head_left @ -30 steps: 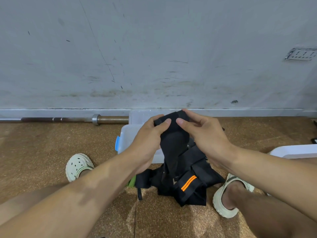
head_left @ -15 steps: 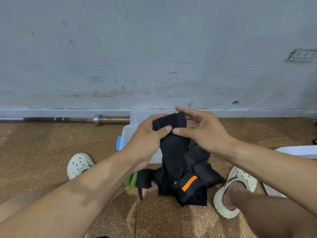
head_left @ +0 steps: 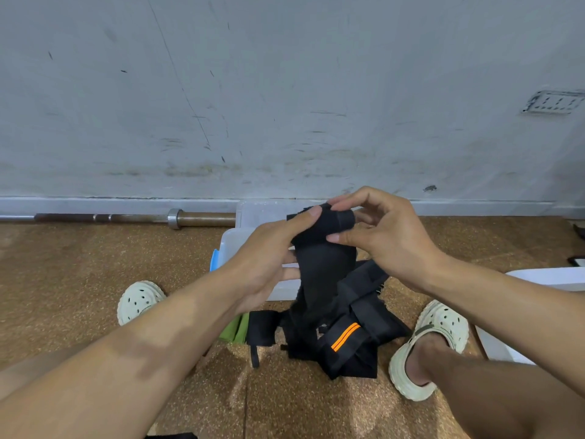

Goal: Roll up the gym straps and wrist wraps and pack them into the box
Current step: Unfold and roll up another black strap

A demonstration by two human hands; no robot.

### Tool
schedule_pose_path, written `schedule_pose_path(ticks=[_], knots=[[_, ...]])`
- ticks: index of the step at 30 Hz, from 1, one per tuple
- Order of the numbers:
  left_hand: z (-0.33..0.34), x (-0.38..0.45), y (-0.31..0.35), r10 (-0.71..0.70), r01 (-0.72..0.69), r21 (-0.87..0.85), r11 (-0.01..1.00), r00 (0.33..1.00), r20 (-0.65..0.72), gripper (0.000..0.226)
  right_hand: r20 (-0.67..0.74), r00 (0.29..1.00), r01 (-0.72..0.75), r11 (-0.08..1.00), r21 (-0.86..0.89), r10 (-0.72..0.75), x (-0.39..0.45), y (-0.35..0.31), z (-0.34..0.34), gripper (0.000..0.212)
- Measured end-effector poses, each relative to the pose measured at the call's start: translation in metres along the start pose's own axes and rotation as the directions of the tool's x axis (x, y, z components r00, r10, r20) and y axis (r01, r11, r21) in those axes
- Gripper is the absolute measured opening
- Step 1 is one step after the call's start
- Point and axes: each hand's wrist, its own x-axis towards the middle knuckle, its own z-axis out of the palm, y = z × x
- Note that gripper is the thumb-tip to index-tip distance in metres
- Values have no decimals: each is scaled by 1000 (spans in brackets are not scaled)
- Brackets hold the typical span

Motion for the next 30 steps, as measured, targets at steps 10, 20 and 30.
schedule_pose_path(ticks=[10,20,30], knots=[[-4,2,0,116,-116,-23,993,993,-1,22,164,973,-178,979,96,161,3,-6,-4,44],[-3,3,-4,240,-239,30,970,971,-15,19,211,912,-401,875,271,352,7,-1,-5,52],[-4,3,-5,175,-165,131,978,982,-68,89,179,918,-387,896,218,353,5,2,-4,33]])
